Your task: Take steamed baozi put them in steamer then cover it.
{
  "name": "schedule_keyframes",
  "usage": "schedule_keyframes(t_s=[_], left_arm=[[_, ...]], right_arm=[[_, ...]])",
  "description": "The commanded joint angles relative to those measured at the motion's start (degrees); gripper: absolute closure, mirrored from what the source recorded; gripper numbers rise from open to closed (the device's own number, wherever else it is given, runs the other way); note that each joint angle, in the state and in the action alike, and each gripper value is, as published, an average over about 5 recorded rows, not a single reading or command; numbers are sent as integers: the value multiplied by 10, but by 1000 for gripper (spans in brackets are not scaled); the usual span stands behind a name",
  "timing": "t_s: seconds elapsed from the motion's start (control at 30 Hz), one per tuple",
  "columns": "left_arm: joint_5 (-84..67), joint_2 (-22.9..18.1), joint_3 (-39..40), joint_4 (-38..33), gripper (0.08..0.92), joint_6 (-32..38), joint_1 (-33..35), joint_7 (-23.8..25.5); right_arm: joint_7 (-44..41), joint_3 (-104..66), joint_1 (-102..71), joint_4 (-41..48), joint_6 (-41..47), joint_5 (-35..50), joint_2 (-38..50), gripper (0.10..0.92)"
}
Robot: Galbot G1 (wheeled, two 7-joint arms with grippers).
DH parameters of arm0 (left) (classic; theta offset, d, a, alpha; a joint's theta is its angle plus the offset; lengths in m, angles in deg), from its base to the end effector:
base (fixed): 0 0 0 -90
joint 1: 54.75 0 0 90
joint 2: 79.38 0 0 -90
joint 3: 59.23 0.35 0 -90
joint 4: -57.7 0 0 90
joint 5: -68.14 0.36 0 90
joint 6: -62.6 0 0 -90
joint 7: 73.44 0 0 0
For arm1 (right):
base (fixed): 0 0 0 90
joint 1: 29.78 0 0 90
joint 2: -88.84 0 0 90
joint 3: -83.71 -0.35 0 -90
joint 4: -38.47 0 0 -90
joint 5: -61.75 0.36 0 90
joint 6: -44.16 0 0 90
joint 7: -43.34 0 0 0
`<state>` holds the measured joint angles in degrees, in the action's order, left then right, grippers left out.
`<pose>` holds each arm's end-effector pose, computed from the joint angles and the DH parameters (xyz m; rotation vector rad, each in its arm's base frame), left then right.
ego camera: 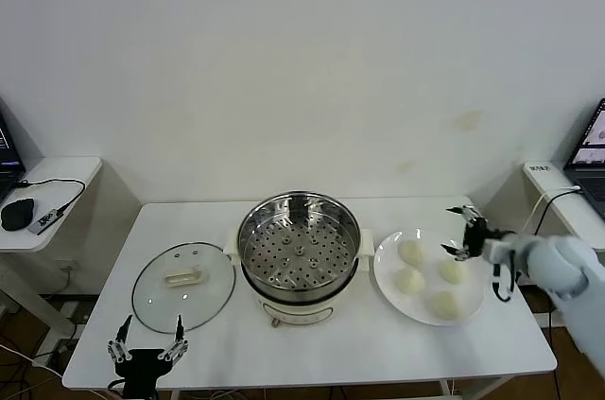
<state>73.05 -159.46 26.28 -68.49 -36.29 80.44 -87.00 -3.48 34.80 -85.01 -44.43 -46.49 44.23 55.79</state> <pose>0.1109 0.0461 -0.2981 0.2792 -2.8273 -0.4411 0.4561 -0.2026 -0.1848 1.1510 -1.7773 1.7228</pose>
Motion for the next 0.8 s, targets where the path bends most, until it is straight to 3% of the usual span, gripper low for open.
schedule_keyframes(t_s=[0.03, 0.47, 0.8], left_arm=[[10, -1, -2, 0, 177, -7, -2, 0], [6, 1, -20, -4, 177, -6, -3, 0], [7, 3, -29, -3, 177, 0, 2, 0]], right_arm=[[-126, 303, 250, 119, -23, 8, -14, 203], [-85, 328, 236, 217, -18, -7, -127, 203], [-76, 317, 243, 256, -10, -22, -155, 203]])
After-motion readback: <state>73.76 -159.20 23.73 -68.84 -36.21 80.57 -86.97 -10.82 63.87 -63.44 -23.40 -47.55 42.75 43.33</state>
